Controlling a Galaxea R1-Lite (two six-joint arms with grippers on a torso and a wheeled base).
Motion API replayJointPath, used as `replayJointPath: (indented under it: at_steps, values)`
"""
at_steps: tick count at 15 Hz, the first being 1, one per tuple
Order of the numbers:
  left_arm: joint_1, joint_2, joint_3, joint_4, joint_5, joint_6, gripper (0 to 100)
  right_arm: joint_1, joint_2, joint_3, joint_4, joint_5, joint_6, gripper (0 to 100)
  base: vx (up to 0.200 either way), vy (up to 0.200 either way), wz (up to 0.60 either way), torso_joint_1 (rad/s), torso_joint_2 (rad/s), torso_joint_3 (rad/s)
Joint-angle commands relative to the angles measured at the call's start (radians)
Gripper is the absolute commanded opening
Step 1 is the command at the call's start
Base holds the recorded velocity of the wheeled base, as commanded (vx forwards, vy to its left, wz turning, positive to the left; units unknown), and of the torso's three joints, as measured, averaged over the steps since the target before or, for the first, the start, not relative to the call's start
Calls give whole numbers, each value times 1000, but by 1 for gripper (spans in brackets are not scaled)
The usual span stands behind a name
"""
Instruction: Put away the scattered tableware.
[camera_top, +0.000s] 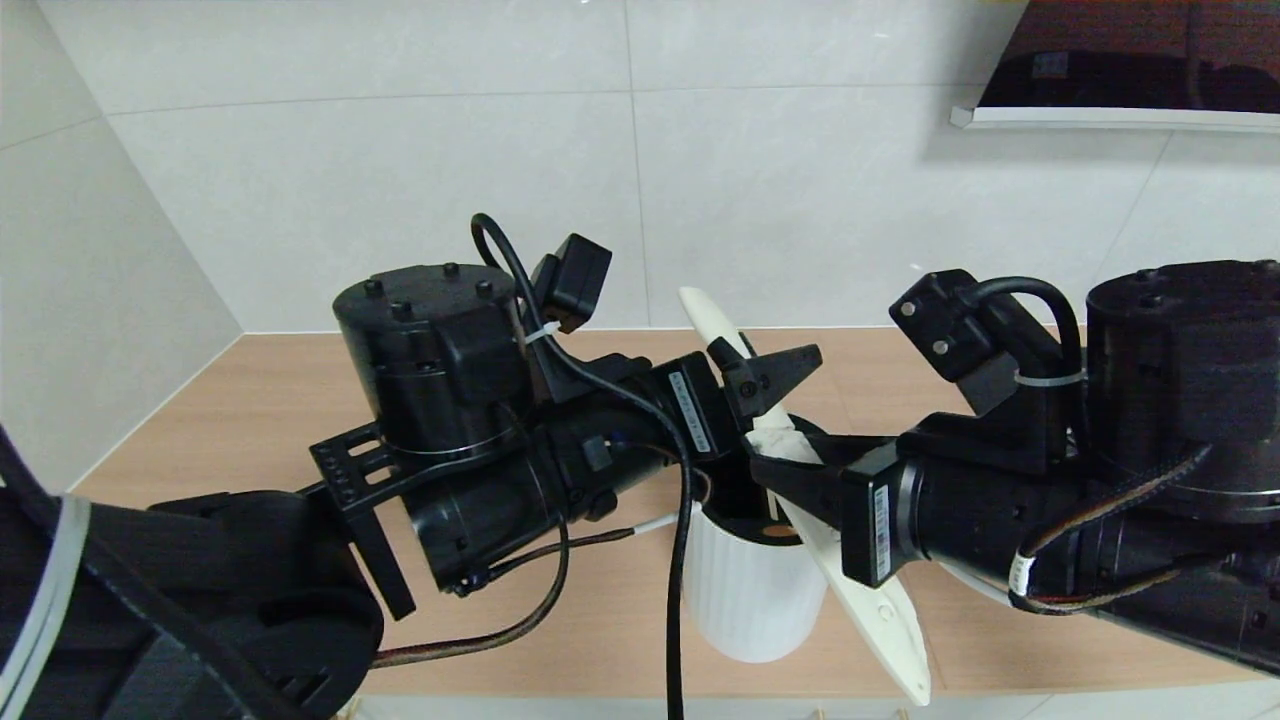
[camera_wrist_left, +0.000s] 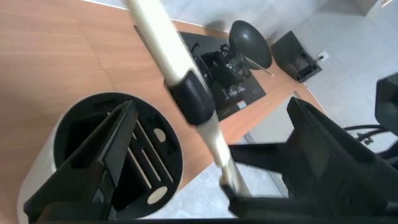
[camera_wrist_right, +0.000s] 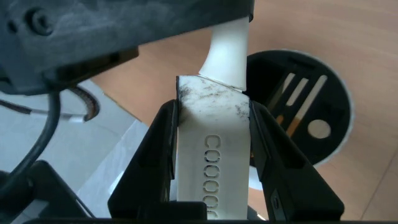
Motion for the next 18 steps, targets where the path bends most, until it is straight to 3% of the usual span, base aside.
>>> replayJointPath:
  at_steps: [1,6,7,18]
  values:
    - [1,2,0,-5,1,-1,100,2,3,1,-1,0,0,0,0,0,0,0,0,0]
    - [1,3,0,-5,1,-4,100,10,0,2,-1,0,-2,0,0,0,0,0,0,0]
    - [1,3,0,-5,-1,-4,0,10,0,4,-1,0,0,0,0,0,0,0,0,0]
    - [4,0,-1,-5,12,-2,0,11,-5,5,-1,0,3,0,0,0,0,0,0,0]
